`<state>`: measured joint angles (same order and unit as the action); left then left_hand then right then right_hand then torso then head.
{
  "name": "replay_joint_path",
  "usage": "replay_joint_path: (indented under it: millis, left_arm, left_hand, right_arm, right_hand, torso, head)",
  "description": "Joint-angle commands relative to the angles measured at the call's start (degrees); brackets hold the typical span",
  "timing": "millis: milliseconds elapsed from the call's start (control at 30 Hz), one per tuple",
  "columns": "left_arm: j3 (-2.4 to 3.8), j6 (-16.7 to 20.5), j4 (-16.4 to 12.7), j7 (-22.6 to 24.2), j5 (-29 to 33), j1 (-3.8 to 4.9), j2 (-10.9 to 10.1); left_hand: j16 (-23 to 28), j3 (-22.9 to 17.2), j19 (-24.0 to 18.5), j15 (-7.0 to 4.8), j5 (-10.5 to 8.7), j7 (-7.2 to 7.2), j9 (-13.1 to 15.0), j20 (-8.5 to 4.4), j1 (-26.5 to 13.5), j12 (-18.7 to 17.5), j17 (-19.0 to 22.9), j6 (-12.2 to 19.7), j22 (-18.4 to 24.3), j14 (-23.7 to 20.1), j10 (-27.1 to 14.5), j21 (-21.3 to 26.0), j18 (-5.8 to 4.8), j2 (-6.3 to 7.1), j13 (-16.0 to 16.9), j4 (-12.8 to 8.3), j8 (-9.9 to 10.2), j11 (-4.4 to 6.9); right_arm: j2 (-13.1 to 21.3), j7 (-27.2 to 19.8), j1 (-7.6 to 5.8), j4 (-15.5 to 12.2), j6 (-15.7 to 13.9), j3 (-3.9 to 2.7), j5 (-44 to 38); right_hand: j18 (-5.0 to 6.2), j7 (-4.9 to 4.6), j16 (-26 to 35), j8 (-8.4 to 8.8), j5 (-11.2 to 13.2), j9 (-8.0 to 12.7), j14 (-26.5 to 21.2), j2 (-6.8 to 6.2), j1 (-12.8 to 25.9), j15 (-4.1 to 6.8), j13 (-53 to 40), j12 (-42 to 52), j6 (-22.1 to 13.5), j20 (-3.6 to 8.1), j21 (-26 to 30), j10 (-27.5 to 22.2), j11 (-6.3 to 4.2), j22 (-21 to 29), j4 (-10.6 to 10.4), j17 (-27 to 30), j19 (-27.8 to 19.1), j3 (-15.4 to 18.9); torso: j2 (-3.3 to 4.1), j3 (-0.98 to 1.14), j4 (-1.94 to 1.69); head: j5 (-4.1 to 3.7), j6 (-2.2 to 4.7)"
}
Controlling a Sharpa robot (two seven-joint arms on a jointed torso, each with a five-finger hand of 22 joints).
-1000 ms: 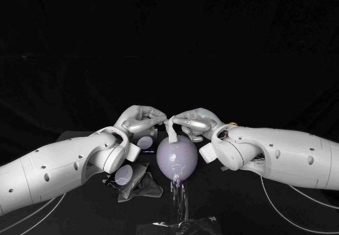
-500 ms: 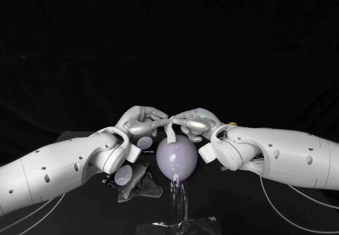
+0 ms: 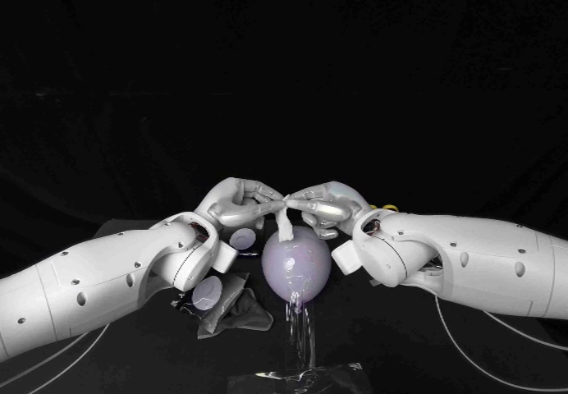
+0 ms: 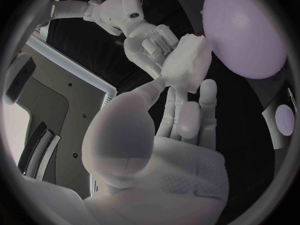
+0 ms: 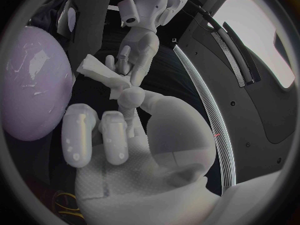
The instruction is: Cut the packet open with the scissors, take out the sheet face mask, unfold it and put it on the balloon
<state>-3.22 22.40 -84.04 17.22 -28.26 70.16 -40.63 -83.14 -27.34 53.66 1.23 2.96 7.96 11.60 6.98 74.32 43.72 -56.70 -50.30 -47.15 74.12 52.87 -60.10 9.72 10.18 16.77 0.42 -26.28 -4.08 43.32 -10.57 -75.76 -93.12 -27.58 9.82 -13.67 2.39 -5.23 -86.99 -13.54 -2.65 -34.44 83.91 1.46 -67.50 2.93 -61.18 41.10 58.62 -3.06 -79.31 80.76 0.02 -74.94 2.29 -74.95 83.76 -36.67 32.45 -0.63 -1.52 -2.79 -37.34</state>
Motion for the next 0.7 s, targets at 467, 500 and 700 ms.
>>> replay_joint_path:
  millis: [467, 500, 700]
  left_arm:
    - [0.07, -0.9, 0.2, -0.2, -0.6, 0.08, 0.5]
    - [0.07, -0.8, 0.2, -0.1, -0.5, 0.08, 0.5]
    - [0.07, 0.3, 0.4, 0.2, 0.7, 0.08, 0.4]
  left_hand:
    - [-1.5, -2.7, 3.1, -1.49, -0.2, -1.18, 0.4, -0.7, 3.9, 0.8, -3.3, -5.0, -3.0, 2.1, 2.5, -2.8, -0.36, -3.72, 0.4, -1.7, -2.2, 1.2]
    - [-1.6, -3.1, 3.5, -1.67, -0.22, -1.26, 0.7, -0.83, 4.3, 1.2, -3.7, -5.8, -3.5, 2.4, 2.9, -3.2, -0.46, -4.38, 0.6, -1.9, -2.7, 1.39]
    - [-1.9, -4.8, 4.2, -1.92, -0.17, -1.23, 1.2, -1.33, 4.6, 1.9, -4.4, -5.9, -4.5, 2.9, 3.6, -4.4, -0.62, -5.49, 1.1, -2.7, -3.3, 1.61]
  right_arm:
    - [0.0, -0.4, 0.03, -0.6, 1.3, -0.04, -0.6]
    - [0.0, -0.4, 0.03, -0.6, 1.3, -0.04, -0.6]
    - [0.2, -0.4, 0.03, -0.6, 1.4, -0.04, -0.7]
  right_hand:
    - [0.05, 0.7, -0.4, -2.19, -0.1, -3.0, 4.9, 0.59, 0.2, 0.44, -0.1, 0.0, 0.9, -0.01, -0.1, 0.2, -0.01, -11.9, 0.1, -11.5, 0.6, -0.2]
    - [0.05, 0.7, -0.4, -2.19, -0.1, -3.0, 4.9, 0.59, 0.2, 0.44, -0.1, 0.0, 0.9, -0.01, -0.1, 0.2, -0.01, -11.9, 0.1, -11.5, 0.6, -0.2]
    - [0.05, 0.7, -0.4, -2.19, -0.1, -3.0, 4.9, 0.59, 0.2, 0.44, -0.1, 0.0, 0.9, -0.01, -0.1, 0.2, -0.01, -11.9, 0.1, -11.5, 0.6, -0.2]
  torso:
    - [0.0, 0.0, 0.01]
    - [0.0, 0.0, 0.01]
    - [-0.01, 0.01, 0.02]
  head:
    - [-0.01, -0.15]
    - [-0.01, -0.16]
    - [-0.04, -0.06]
